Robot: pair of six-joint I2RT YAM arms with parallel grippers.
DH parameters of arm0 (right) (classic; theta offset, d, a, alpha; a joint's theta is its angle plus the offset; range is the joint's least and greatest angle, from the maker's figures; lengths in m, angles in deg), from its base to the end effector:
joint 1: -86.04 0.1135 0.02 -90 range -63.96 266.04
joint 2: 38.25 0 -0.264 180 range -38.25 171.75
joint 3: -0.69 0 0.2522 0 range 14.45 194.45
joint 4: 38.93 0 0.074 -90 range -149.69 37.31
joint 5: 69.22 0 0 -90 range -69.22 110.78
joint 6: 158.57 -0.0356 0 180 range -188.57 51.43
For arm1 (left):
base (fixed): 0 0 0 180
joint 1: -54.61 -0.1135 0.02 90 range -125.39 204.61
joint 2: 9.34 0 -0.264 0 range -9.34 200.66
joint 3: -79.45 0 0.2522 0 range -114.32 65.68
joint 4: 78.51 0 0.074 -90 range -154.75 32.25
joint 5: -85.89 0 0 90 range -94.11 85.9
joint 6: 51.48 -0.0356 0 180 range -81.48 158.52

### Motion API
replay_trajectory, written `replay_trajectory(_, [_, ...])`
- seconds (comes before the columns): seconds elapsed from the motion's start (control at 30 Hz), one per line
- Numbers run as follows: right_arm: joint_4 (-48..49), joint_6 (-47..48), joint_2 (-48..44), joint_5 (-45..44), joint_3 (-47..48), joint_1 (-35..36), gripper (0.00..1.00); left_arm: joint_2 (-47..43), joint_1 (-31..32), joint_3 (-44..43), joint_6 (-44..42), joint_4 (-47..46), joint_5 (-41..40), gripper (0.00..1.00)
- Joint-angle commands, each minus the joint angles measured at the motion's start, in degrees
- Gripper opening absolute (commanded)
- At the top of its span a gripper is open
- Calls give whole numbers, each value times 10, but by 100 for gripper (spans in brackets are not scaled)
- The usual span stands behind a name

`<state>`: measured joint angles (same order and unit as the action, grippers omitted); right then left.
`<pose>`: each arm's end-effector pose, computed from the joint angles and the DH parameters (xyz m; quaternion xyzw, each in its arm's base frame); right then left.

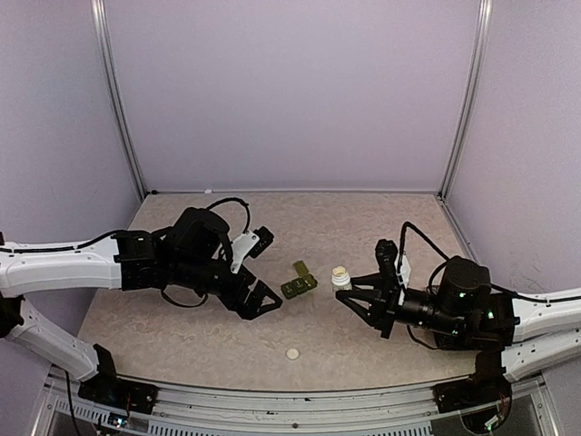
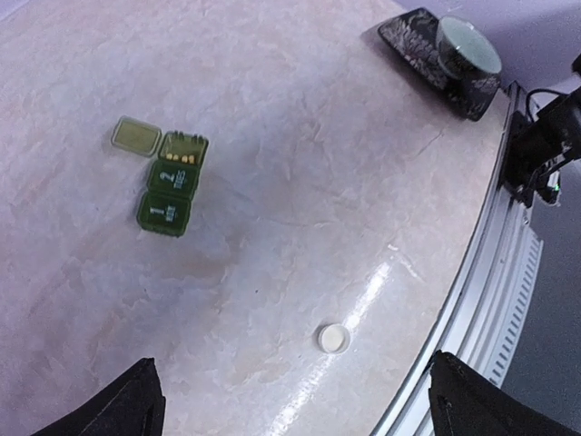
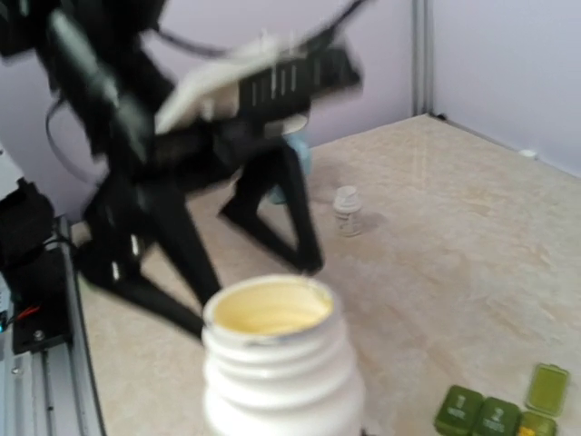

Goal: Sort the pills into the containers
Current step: Pass from the right arm to the left

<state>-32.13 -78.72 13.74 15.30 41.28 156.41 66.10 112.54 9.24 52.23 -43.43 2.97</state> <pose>0.0750 0.2002 0.2629 -0.3402 0.6513 0.4110 0.5396 0.1493 -0.2465 0.2753 0.3649 0.8293 -0.2909 0.3073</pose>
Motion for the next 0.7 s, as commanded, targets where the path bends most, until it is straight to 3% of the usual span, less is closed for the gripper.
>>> replay_trajectory(0.0, [29, 4, -25, -45, -38, -4, 19, 27, 1, 44, 11, -54, -15, 99])
replay_trajectory(0.33, [230, 20, 15, -100, -168, -13, 21, 64, -52, 153, 70, -193, -74, 99])
replay_trajectory(0.67, [334, 31, 128, -94, -188, -13, 22, 54, -79, 232, 76, -388, -135, 99])
